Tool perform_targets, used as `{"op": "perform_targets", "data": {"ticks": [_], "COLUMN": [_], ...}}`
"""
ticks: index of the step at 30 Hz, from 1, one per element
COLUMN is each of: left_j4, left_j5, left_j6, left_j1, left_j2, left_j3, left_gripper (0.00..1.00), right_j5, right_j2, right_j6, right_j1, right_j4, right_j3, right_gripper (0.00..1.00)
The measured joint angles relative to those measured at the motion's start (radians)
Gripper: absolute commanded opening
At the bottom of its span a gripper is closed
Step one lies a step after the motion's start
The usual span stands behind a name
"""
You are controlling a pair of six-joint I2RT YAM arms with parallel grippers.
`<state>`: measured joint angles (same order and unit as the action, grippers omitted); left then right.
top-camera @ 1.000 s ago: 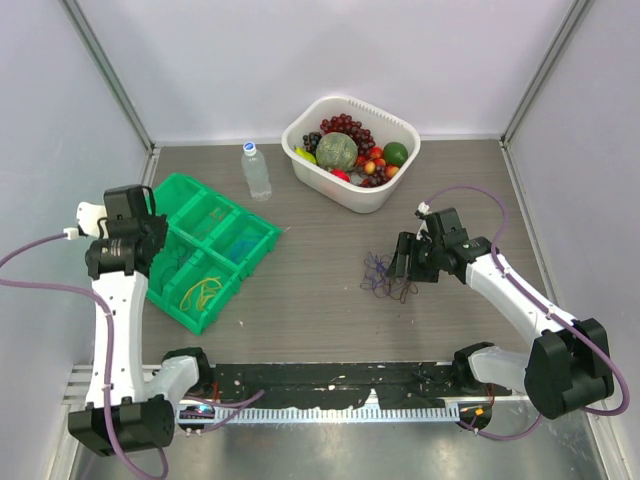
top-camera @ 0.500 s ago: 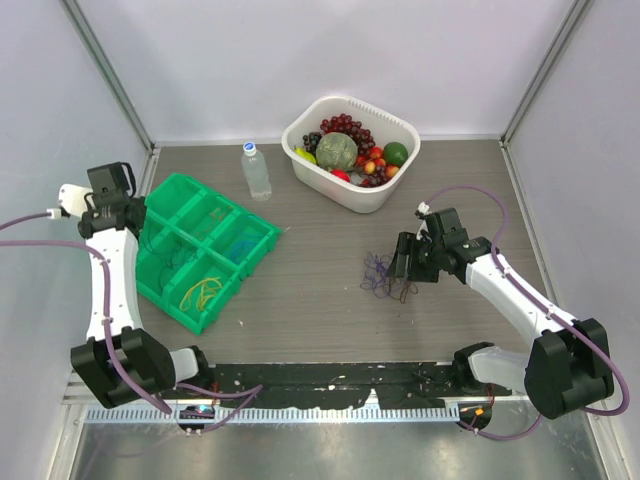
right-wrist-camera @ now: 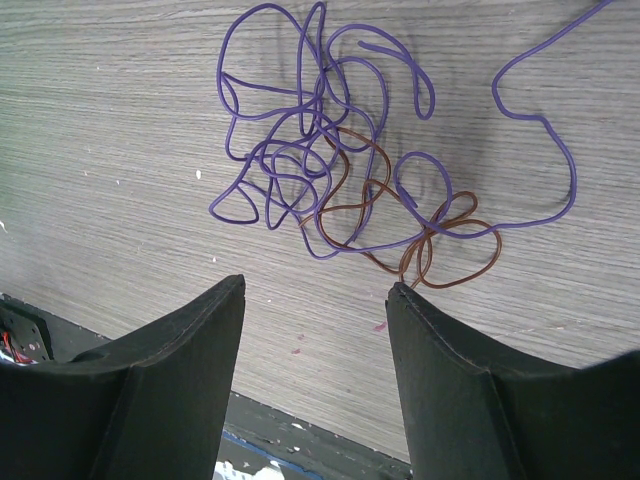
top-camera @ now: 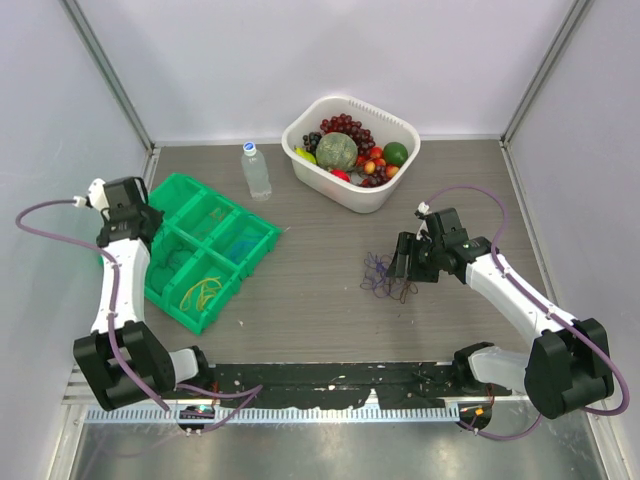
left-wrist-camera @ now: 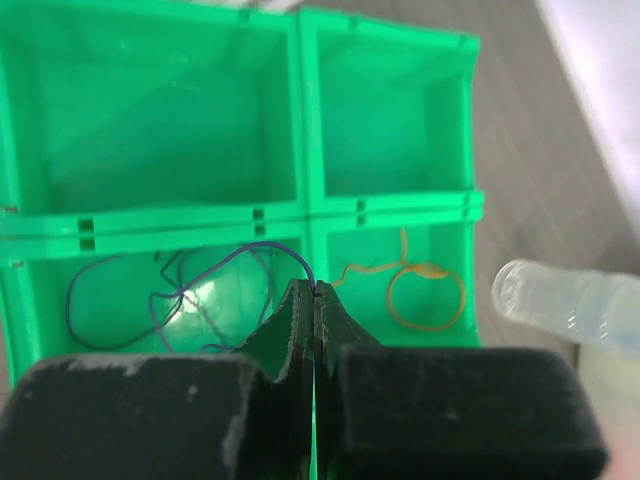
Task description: Untangle the cables
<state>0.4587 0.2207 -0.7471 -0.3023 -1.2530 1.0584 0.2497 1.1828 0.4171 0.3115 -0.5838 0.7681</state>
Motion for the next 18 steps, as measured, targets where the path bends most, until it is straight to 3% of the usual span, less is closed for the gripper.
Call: {"op": "perform_targets", "data": {"ticks": [9, 11, 13, 16, 18], "left_j4": [0.029, 0.040, 0.079, 0.166, 0.220], "left_j5": [-0.005, -0.003, 0.004, 0.023, 0.038], "left_j6": [-0.118, -0.149, -0.177, -0.227, -0.261], "left_j1": [0.032, 0.033, 0.033, 0.033, 0.033], "left_j2": [0.069, 0.060, 0.040, 0.003, -0.006], "left_j3": [-0.179, -0.176, -0.157, -0.098, -0.058], "left_gripper": [0.00, 0.15, 0.39, 0.55, 0.59], "right_j5": [0.000, 0.000, 0.000, 0.000, 0.000], "right_j2": [0.003, 0.003, 0.003, 0.003, 0.003], "right_j6": [0.000, 0.000, 0.000, -0.001, 0.000], "right_j1": [0.000, 0.000, 0.000, 0.000, 0.000], "right_j4": [0.000, 0.000, -0.001, -0.002, -0.004], "right_j3": [0.000, 0.000, 0.000, 0.000, 0.000], "right_gripper": [0.64, 0.64, 0.64, 0.64, 0.64]}}
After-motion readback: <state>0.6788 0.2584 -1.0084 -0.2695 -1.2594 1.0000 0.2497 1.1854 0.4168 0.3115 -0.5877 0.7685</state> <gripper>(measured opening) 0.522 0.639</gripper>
